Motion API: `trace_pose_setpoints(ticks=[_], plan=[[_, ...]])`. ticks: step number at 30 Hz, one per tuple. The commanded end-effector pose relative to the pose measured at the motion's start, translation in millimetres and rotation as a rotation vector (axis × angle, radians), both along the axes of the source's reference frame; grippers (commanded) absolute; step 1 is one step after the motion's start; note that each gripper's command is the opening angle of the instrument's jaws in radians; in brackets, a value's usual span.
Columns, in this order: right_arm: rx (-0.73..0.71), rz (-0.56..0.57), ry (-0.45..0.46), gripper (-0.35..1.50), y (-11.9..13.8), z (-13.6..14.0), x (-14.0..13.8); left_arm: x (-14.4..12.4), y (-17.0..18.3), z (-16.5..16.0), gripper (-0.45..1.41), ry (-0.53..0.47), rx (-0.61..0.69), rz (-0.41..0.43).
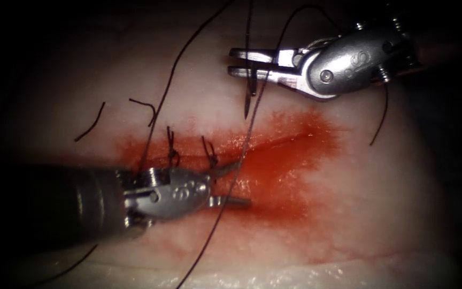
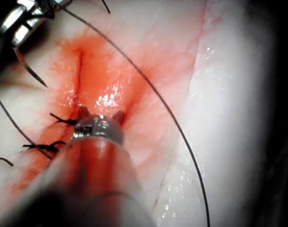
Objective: Wound Closure
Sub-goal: Throw needle through skin above incision
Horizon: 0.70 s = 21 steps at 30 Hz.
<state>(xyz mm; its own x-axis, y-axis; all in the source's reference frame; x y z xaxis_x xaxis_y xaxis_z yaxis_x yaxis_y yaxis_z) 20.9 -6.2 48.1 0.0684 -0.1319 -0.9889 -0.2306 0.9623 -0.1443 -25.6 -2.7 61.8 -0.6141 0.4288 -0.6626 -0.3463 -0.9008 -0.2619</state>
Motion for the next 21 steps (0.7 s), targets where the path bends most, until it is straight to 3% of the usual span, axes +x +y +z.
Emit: trace_pose_setpoints(ticks=[1,21], plan=[[-0.002,-0.001,0.003,-0.35,-0.2,0.6,0.8,-0.6,-0.2,0.4,0.34,0.0,0.001,-0.001],[-0.043,-0.019,-0.034,-0.35,-1.1,1.8,0.4,-0.1,-0.1,-0.7,0.34,-0.008,0.013,0.003]])
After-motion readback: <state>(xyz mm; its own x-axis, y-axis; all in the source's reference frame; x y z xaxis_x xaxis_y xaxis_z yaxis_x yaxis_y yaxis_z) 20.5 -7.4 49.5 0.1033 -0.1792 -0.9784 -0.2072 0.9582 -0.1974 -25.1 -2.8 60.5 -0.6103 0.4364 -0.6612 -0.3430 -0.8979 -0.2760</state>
